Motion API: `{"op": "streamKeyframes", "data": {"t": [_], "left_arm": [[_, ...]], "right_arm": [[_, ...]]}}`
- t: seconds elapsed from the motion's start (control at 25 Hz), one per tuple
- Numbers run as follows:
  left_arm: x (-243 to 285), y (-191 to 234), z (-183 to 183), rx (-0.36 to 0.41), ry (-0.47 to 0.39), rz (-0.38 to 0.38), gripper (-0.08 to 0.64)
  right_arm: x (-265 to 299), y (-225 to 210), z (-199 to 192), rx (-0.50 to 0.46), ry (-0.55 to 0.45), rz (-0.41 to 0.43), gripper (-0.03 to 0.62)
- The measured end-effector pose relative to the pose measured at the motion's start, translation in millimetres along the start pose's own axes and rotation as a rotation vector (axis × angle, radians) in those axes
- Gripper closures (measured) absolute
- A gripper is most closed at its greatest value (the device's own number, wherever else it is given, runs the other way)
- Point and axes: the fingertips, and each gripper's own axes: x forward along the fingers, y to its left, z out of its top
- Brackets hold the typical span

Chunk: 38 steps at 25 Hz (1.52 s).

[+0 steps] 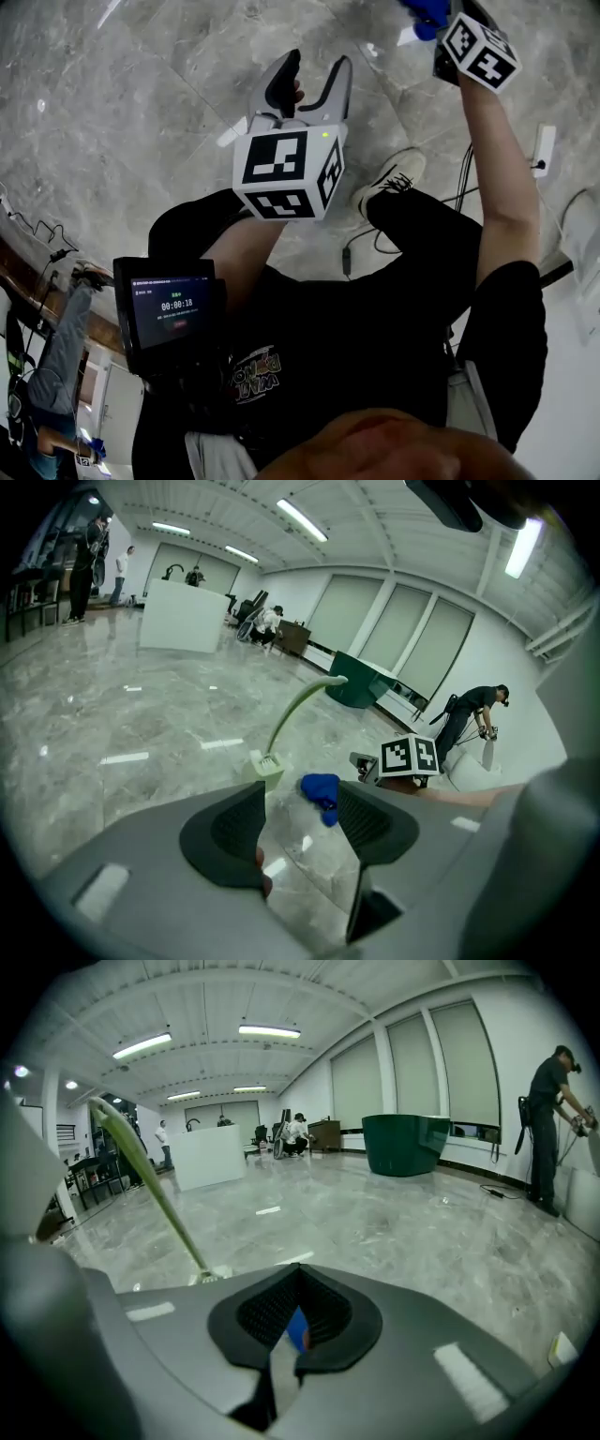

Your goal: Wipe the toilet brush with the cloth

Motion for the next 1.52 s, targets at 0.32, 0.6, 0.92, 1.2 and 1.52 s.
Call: {"op": "streamKeyframes", "data": {"t": [0.32,0.6,0.92,1.2,1.52], "left_arm": [[-41,6,-21,-0.014,-0.026,0.105,0.354],[-107,-13,-21,0.092,0.091,0.202,0.385],[-217,-70,104,0.031,0.092,0.187,0.385],[-251,-119,178,0.055,0.047,0.14,0.385],[-348,-165,293,0.16,-0.096,0.04,0.385]], "right_arm": [[-99,63,-4,-0.004,0.085,0.115,0.592],[-210,88,51,0.036,0.167,0.12,0.592],[-318,134,166,0.065,0.257,0.063,0.592],[-371,150,232,0.054,0.22,0.104,0.592],[-475,196,335,0.046,0.09,0.129,0.592]]}}
